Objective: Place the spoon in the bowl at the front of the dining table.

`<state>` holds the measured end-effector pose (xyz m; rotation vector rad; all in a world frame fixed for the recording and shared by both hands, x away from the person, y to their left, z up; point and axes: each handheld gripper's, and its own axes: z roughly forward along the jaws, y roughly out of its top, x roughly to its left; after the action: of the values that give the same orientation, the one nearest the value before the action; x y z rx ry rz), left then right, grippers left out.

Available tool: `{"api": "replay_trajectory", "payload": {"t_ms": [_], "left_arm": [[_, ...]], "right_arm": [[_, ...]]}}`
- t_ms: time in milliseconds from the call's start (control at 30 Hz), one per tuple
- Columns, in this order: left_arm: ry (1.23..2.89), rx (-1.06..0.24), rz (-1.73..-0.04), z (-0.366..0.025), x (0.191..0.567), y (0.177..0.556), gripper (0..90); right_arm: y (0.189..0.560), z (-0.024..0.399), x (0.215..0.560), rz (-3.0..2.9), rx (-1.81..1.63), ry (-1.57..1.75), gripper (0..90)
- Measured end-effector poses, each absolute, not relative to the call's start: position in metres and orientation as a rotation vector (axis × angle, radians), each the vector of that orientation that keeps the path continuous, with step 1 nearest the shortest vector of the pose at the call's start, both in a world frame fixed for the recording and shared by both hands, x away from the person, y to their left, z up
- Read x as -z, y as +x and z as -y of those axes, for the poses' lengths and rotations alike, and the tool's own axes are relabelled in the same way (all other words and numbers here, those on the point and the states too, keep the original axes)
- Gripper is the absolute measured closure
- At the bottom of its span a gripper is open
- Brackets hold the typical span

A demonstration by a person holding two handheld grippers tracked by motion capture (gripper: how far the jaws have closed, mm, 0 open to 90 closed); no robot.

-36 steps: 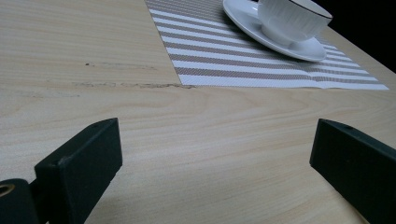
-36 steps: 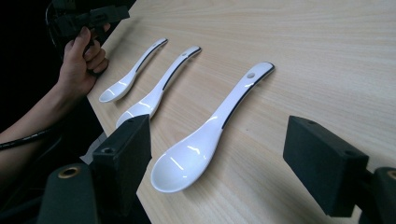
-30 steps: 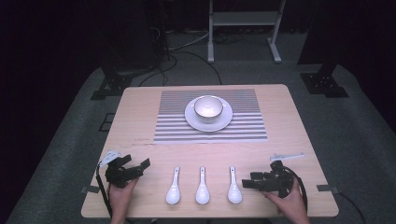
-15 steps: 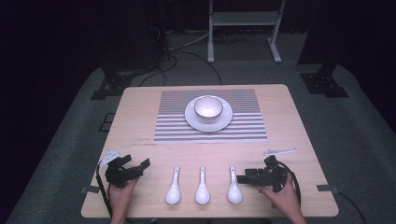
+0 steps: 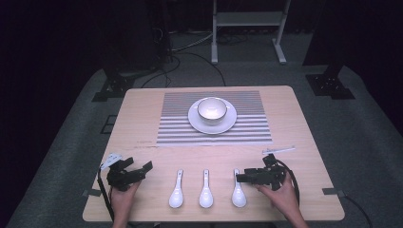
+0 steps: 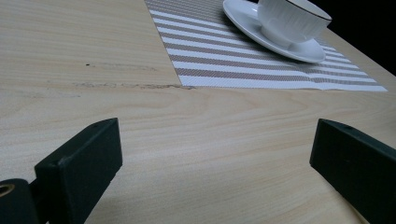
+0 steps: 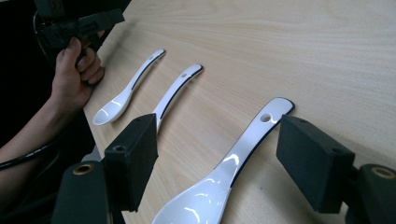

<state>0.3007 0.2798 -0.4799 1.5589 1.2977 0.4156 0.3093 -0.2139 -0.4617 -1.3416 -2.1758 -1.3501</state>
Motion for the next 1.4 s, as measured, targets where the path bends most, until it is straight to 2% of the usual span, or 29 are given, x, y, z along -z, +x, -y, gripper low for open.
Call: {"api": "replay_trajectory", "payload": {"t_ms": [333,800,1033,1067,1167,1400], "left_arm": [[1.558,-0.413,-1.298,-0.28,0.48,0.301,1.0],[1.559,-0.414,-1.299,-0.28,0.48,0.301,1.0],[1.555,-0.414,-1.3,-0.28,0.48,0.301,1.0],[1.559,-0.414,-1.301,-0.28,0.48,0.301,1.0],[1.56,-0.414,-1.301,-0.28,0.48,0.301,1.0],[1.566,-0.417,-1.304,-0.28,0.48,0.301,1.0]], "right_arm": [[0.319,0.209,0.47,2.19,1.304,-1.405,38.4],[0.325,0.198,0.476,2.253,1.235,-1.431,42.0],[0.323,0.191,0.474,2.319,1.213,-1.428,47.1],[0.322,0.188,0.473,2.359,1.197,-1.432,50.8],[0.321,0.186,0.472,2.391,1.184,-1.44,52.3],[0.317,0.175,0.469,2.486,1.135,-1.475,62.7]]}}
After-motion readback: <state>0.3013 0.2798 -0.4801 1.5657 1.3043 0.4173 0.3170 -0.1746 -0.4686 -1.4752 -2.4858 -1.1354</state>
